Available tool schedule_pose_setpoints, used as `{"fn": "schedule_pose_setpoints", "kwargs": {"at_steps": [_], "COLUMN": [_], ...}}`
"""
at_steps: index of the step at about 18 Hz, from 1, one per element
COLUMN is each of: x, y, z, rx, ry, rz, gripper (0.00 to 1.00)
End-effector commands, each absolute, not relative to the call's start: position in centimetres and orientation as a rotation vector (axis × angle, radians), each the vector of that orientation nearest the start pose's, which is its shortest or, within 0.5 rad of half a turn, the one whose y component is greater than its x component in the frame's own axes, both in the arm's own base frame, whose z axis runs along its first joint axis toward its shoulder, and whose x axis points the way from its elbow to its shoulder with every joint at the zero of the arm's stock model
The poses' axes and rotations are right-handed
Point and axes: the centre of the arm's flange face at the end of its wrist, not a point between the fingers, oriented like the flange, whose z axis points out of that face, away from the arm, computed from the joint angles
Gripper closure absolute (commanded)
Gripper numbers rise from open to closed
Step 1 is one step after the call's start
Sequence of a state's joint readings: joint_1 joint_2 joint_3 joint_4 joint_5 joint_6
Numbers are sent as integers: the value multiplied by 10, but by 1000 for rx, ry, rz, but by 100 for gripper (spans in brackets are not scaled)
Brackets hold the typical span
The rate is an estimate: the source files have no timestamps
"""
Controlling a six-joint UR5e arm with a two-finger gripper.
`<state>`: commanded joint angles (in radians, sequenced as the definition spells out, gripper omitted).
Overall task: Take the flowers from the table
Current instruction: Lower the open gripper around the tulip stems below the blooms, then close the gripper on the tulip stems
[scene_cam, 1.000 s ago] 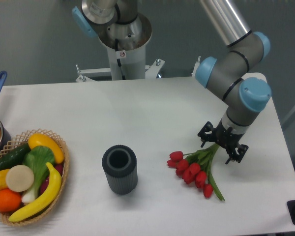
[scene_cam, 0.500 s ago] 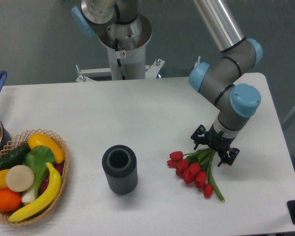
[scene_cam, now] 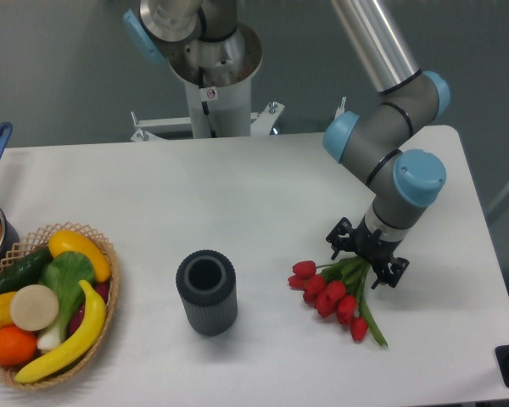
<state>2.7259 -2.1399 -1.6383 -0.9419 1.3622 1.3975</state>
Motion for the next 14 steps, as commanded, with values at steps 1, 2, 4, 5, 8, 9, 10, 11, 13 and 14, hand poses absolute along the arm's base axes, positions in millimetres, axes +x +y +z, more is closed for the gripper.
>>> {"fn": "schedule_pose_setpoints", "kwargs": {"at_steps": [1, 2, 4, 5, 8, 9, 10, 11, 13, 14], "x": [-526, -526, -525, -525, -524, -523, -522, -522, -521, -521], "y": [400, 401, 402, 402, 401, 401, 401, 402, 401, 401], "z": [188, 186, 185, 185, 182, 181, 180, 180, 180, 180], "rx": [-2923, -2922, -2923, -2923, -2925, -2925, -2926, -2925, -2925, -2926], "ry": [355, 356, 359, 361, 358, 360, 360, 362, 362, 360], "rz": [-102, -105, -107, -106, -115, -119, -122, -122, -122, -122], "gripper": [0, 0, 0, 0, 0, 0, 0, 0, 0, 3]}}
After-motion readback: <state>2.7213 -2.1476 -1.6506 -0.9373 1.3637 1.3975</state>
